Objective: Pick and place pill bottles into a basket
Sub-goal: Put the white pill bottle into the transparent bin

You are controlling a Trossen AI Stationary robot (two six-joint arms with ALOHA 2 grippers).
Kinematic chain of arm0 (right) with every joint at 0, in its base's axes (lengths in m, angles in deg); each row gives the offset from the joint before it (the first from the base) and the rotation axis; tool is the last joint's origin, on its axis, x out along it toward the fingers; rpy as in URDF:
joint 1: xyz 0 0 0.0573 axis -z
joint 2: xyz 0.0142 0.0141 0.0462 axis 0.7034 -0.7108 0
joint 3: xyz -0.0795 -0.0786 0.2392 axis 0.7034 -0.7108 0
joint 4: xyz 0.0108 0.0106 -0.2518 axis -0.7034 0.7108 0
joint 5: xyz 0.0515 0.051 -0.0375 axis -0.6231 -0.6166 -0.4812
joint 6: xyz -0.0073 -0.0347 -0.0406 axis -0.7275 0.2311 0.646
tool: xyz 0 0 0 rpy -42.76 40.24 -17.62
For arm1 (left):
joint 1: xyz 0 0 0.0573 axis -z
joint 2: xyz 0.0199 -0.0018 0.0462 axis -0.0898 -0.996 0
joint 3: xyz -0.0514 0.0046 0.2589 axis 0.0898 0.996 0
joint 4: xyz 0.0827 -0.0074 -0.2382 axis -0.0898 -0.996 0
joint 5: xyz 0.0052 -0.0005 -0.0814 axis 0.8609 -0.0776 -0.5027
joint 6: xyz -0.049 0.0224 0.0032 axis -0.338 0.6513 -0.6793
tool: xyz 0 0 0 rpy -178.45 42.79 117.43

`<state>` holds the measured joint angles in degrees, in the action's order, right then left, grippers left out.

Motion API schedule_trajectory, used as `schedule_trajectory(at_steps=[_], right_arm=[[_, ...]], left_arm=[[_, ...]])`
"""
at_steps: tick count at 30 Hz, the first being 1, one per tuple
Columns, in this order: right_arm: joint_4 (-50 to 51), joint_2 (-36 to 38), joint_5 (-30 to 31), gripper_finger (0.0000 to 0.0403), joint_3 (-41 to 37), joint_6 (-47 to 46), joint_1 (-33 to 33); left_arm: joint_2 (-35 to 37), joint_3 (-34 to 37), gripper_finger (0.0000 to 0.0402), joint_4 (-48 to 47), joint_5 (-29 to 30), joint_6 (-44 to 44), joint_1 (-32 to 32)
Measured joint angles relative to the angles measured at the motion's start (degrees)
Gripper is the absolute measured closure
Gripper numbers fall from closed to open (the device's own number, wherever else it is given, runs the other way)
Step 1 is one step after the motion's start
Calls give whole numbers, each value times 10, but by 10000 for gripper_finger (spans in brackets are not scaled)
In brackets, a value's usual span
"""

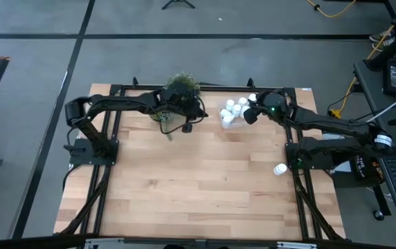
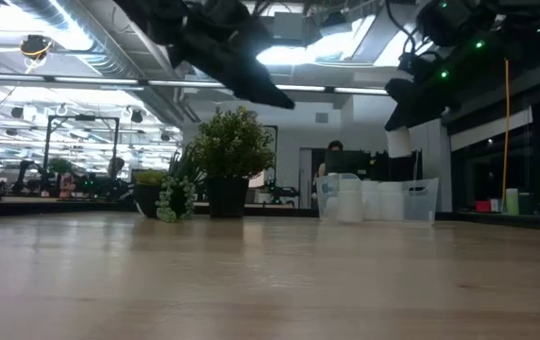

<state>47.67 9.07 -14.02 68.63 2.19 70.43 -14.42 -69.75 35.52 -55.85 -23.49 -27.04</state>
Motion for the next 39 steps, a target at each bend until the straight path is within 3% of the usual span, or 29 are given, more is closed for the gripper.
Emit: schedule_trajectory(at_steps=[8,19,25,39], right_arm=[[-50,-62,-1,254,0,0,28],[-77,-118,3,254,0,-28,50],[-73,-126,25,254,-2,-41,50],[-197,-126,24,254,-84,-43,52]], left_arm=[[-42,0,398,17,2,35,0],[-44,0,400,21,-4,49,-5],[-44,0,400,21,-4,49,-13],[-44,0,399,33,-5,49,-19]])
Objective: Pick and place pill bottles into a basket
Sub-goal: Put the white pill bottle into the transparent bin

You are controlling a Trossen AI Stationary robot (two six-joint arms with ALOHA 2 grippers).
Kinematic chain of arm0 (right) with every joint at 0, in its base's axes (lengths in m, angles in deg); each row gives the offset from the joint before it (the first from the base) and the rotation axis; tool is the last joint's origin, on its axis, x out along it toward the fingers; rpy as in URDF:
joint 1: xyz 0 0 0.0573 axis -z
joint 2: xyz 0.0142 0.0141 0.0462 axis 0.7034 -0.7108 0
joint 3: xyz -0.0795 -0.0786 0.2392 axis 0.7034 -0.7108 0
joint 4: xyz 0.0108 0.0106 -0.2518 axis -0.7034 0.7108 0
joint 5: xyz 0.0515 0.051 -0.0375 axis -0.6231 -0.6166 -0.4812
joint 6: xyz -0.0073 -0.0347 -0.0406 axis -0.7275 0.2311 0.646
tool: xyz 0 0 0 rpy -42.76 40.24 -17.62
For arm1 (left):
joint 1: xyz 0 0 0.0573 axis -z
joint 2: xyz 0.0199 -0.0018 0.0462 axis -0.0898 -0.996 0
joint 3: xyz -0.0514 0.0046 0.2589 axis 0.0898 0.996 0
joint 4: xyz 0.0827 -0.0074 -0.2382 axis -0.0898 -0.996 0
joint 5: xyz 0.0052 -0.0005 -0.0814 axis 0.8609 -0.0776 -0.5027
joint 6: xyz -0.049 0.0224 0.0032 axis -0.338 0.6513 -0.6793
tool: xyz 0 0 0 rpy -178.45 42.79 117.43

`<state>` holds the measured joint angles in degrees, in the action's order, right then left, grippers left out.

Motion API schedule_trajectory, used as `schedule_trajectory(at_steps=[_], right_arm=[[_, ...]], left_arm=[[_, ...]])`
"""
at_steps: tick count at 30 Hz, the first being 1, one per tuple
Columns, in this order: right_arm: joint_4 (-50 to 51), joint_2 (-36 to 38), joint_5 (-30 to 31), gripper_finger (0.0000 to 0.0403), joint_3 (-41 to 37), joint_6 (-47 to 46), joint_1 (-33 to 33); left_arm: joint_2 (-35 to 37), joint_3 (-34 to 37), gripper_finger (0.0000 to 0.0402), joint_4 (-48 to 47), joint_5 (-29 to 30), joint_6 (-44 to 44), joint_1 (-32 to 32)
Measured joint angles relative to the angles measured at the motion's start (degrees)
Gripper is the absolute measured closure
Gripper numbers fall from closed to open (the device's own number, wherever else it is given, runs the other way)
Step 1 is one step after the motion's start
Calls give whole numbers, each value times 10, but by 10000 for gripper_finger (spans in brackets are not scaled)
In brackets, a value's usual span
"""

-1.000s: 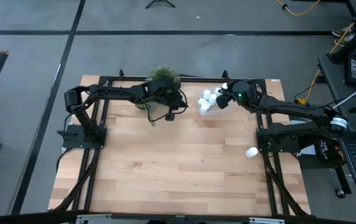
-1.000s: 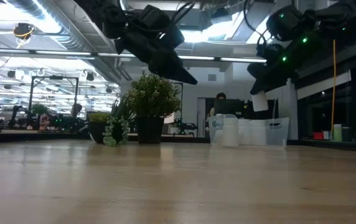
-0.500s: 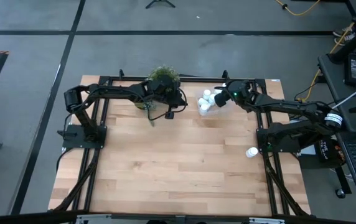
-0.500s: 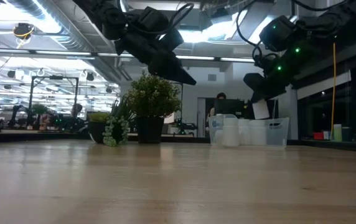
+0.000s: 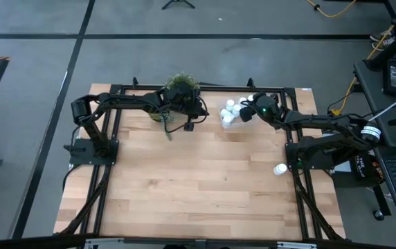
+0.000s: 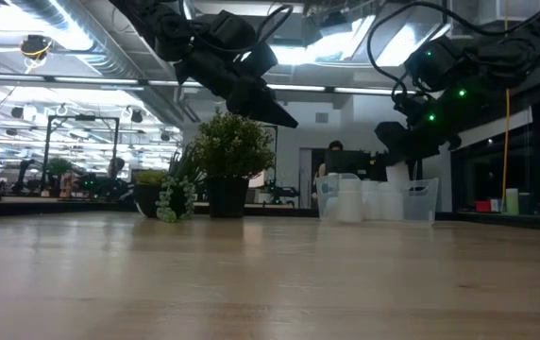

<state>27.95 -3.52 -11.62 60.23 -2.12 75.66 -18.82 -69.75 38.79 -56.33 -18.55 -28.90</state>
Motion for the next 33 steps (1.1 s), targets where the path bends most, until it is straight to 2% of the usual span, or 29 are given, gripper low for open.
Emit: schedule_trajectory(at_steps=[22,33], right_arm=[[2,-4,1,254,0,-8,0],[-51,-54,6,254,-1,7,0]], left_arm=[[0,0,399,5,0,-5,0],[0,0,399,5,0,-5,0]])
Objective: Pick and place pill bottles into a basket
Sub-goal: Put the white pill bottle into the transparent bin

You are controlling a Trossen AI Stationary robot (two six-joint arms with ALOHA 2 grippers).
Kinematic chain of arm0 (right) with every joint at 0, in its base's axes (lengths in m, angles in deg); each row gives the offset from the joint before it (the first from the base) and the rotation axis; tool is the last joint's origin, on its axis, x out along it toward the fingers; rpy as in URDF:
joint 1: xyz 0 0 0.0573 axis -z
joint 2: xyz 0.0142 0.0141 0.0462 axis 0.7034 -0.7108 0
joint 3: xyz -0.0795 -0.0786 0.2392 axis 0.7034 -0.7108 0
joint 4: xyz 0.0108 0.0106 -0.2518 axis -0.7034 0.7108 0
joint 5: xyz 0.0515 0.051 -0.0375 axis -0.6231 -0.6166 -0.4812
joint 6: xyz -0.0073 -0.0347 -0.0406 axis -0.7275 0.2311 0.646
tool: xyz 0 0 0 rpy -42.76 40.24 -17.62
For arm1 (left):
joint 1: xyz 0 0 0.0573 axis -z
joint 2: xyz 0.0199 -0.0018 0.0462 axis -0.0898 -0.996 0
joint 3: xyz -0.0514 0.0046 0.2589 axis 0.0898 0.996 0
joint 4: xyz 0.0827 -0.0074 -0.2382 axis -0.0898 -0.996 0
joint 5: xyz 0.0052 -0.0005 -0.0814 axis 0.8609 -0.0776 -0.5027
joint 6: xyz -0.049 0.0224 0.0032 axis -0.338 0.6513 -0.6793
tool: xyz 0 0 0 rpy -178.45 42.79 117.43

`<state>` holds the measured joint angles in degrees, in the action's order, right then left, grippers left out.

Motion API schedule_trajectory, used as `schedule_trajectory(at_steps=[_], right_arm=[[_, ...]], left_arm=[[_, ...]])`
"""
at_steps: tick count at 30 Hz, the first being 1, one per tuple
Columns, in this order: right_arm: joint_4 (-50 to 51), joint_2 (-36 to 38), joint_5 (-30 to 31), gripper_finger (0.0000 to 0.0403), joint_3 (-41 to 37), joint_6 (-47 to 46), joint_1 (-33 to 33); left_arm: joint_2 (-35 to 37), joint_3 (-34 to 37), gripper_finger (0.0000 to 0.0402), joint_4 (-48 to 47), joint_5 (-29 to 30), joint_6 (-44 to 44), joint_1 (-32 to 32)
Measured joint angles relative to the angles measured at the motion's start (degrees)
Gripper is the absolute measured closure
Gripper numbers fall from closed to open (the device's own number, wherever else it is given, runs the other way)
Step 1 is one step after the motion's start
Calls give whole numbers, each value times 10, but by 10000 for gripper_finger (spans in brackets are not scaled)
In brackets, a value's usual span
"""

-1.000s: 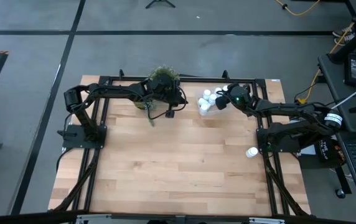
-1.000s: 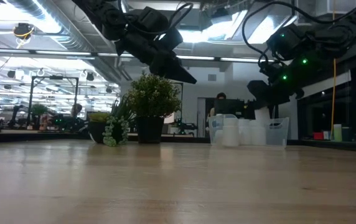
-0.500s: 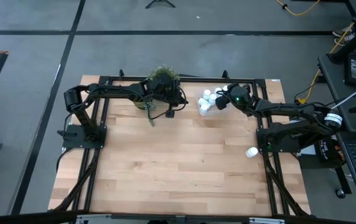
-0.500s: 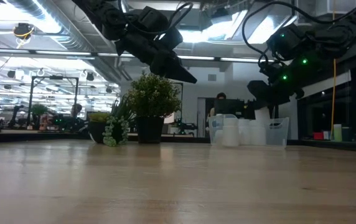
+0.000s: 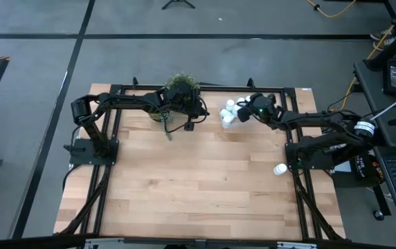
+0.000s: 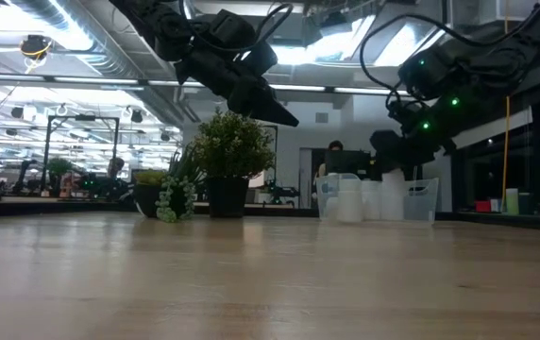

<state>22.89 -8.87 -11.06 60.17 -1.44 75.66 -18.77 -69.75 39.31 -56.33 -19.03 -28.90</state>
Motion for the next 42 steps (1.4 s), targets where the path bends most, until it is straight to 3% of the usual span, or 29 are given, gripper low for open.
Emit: schedule_trajectory(at_steps=[22,29,42], right_arm=[[6,-15,-1,254,0,-7,5],[6,-15,-1,207,0,-19,5],[5,-14,-2,260,0,-6,5]], left_arm=[[0,0,399,0,0,0,0],[0,0,396,0,0,0,0],[0,0,396,0,0,-2,0]])
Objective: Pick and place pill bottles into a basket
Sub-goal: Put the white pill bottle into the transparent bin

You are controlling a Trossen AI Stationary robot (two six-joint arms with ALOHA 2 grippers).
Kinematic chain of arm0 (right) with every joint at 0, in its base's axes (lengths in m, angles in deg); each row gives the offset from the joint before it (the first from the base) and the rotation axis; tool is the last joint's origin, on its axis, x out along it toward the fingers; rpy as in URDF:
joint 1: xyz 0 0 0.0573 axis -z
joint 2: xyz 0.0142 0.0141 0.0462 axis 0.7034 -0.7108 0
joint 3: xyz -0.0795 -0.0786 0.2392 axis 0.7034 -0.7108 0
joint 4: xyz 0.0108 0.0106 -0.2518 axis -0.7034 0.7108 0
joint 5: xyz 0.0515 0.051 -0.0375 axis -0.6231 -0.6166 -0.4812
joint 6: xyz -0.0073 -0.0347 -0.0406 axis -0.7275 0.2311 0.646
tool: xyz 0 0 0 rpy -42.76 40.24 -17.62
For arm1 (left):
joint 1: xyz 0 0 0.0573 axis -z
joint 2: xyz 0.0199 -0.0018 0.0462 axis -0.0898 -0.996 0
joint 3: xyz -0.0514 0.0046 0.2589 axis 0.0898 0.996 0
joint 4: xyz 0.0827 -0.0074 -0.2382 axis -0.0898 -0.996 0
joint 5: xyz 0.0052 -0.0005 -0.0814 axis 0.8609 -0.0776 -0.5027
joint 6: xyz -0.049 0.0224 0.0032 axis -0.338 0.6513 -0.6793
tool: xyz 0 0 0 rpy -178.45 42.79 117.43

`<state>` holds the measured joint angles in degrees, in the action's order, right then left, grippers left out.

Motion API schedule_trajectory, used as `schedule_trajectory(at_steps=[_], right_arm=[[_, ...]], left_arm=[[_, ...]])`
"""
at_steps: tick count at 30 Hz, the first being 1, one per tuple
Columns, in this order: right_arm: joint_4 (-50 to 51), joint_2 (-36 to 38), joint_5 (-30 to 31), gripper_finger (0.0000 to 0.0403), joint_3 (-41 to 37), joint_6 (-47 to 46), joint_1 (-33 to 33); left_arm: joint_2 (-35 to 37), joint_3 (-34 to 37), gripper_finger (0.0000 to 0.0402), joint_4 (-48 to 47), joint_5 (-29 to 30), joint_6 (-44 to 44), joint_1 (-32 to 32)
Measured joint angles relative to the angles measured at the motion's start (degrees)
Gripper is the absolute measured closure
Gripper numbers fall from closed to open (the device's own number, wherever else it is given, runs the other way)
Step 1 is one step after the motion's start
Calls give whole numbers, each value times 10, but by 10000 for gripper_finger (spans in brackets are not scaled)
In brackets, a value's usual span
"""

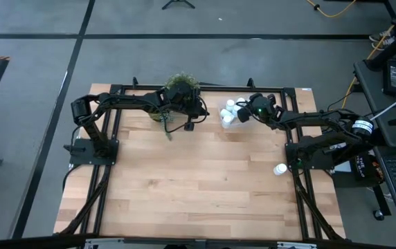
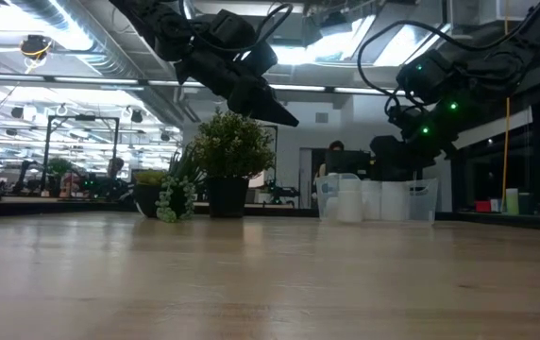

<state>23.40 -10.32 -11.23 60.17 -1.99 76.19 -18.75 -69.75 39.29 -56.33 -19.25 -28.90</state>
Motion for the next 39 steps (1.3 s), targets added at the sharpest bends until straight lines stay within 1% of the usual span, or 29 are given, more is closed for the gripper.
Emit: schedule_trajectory(at_steps=[6,11,12,15,18,20,21,25,27,32,34,36,39], right_arm=[[-20,11,0,271,0,17,0],[-29,53,-1,286,0,42,0],[-28,65,-10,292,0,48,0],[-21,102,-69,320,0,82,0],[-8,140,-147,364,0,123,-5],[6,168,-174,391,0,139,-13],[18,182,-178,396,0,144,-18],[86,238,-179,391,0,148,-44],[121,264,-179,396,0,140,-60],[192,313,-180,396,0,119,-114],[222,326,-183,394,0,119,-140],[246,335,-203,394,0,117,-169],[270,342,-234,396,0,98,-214]], left_arm=[[0,0,396,0,0,0,0],[0,0,396,0,0,0,0],[0,0,396,0,0,0,0],[0,0,396,0,1,1,0],[0,0,396,-1,1,1,0],[0,0,396,-3,1,1,0],[0,0,396,-4,1,0,0],[0,0,396,-4,1,1,1],[0,0,396,-4,1,1,1],[0,0,396,12,-6,-12,1],[0,0,399,21,-29,-29,1],[0,0,399,30,-69,-51,2],[0,0,399,31,-116,-54,12]])
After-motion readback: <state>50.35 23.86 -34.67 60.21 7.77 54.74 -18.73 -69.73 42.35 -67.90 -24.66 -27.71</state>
